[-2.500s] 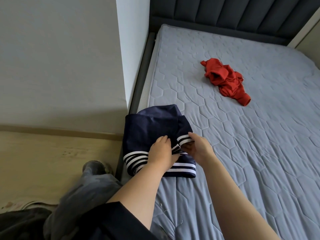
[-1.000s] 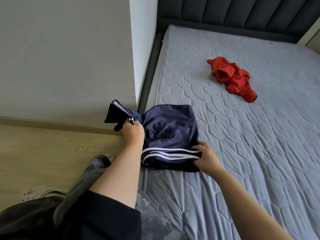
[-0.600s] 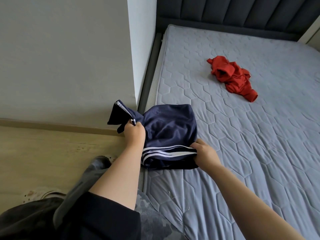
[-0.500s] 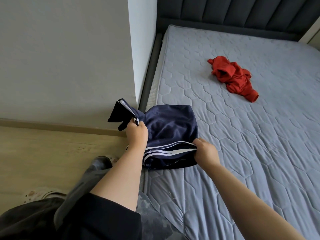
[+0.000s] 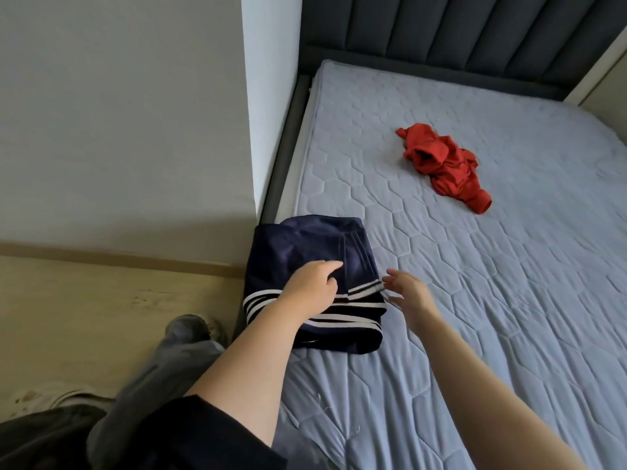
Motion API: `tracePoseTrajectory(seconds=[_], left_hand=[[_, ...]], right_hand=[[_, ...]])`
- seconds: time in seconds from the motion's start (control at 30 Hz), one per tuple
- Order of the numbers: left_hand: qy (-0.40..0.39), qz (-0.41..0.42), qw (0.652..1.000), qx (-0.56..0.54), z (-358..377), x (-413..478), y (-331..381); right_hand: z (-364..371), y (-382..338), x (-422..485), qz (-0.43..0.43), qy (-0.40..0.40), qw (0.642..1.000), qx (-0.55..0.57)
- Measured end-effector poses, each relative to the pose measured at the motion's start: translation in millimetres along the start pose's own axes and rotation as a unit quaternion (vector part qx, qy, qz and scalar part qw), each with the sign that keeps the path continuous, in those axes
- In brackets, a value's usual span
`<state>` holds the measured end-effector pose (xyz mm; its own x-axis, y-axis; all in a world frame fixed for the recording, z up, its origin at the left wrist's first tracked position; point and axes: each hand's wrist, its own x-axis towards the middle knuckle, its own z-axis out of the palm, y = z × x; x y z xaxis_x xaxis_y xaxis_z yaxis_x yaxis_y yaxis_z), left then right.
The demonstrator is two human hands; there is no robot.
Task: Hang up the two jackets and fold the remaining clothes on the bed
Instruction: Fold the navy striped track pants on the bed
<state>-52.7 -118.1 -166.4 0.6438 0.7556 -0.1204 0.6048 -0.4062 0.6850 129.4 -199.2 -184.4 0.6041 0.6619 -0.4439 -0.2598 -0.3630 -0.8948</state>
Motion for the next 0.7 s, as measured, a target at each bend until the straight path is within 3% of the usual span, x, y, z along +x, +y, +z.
tracePoseTrajectory(seconds=[0.07, 0.13, 0.2, 0.33, 0.47, 0.63, 0.7], left_hand=[[0.046, -0.053, 0.991, 0.118, -7, 5, -8], [-0.018, -0.162, 0.969, 0.185, -10, 5, -22], [-0.091, -0.211, 0.956, 0.185, -7, 3, -31], [-0.161, -0.162, 0.961, 0.156, 7, 2, -34], [-0.227, -0.122, 0.951, 0.169, 14, 5, -35], [-0.205, -0.112, 0.954, 0.19, 16, 6, -40], [-0.174, -0.092, 0.96, 0.198, 12, 4, -41]], right_hand=[[12, -4, 7, -0.033, 0.028, 0.996, -0.074], [27, -7, 13, -0.09, 0.032, 0.977, -0.19], [43, -11, 18, -0.091, 0.029, 0.959, -0.266], [65, -13, 27, -0.019, 0.001, 0.945, -0.325], [72, -13, 32, -0.034, -0.011, 0.913, -0.407], [68, -14, 34, -0.072, -0.028, 0.884, -0.462], [69, -16, 34, -0.09, -0.037, 0.894, -0.437]])
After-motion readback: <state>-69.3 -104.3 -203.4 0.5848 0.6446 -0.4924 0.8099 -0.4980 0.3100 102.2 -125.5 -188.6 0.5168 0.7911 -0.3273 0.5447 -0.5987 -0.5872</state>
